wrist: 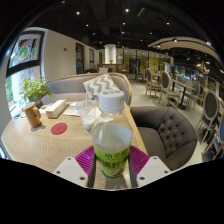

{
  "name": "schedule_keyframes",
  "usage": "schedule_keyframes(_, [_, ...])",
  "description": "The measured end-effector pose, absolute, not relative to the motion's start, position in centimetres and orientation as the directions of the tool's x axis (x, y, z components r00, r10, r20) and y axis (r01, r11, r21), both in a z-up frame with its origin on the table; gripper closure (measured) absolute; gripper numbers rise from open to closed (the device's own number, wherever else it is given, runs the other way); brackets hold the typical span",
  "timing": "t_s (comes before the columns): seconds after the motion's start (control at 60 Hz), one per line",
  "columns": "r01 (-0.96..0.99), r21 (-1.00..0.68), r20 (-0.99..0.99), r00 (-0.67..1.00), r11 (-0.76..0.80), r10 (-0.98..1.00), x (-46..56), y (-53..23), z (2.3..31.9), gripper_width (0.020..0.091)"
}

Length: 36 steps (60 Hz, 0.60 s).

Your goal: Pour water

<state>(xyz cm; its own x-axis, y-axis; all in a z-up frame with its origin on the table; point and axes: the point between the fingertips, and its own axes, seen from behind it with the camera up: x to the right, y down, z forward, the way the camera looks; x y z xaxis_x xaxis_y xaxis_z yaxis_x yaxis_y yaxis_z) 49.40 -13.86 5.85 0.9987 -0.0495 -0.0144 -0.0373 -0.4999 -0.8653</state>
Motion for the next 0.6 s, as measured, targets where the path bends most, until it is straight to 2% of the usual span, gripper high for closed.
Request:
schedule_keyframes(0.217, [-0.013, -0.854, 0.019, 0.998, -0.520, -0.055, 49.1, -13.5, 5.8, 0.0712])
schedule_keyframes(0.383, [0.040, -0.847, 0.097, 0.992, -0.531, -0.081, 49.2, -13.0, 6.6, 0.0712])
schedule_keyframes(0.6, [0.161, -0.842, 0.261, 0.957, -0.515, -0.126, 47.9, -10.4, 12.2, 0.0711])
